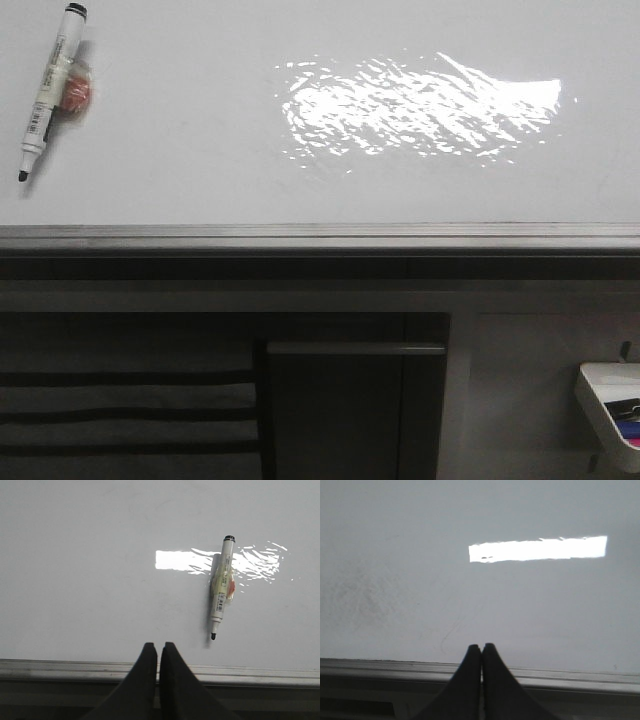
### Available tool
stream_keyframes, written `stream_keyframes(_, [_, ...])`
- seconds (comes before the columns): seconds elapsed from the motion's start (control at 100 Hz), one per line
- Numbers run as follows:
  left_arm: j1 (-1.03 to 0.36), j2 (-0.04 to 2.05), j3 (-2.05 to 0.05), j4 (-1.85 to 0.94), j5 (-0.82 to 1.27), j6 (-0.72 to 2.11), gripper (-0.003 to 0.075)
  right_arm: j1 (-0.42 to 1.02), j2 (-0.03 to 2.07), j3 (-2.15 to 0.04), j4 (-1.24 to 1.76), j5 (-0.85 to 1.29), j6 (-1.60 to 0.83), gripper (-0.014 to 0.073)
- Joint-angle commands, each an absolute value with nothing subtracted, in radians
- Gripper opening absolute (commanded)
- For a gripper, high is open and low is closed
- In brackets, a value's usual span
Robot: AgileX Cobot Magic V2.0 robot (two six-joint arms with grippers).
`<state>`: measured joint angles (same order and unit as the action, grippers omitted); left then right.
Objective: Write number 9 on whiteboard
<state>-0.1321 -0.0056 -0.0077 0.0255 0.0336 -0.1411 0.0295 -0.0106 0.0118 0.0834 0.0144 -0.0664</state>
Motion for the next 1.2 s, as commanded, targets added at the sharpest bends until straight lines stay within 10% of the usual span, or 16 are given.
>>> stream_keyframes(0.0, [-0.130,-0.031,0.022,0.020,-0.046,-0.146,-0.0020,0.024,-0.029,0.039,0.081,-0.069,-0.069,-0.0072])
stream_keyframes(1.19, [-0.132,-0.020,-0.129,0.000,-0.072,-0.146,-0.0020,0.024,-0.004,-0.163,0.184,0.051,-0.069,-0.0072])
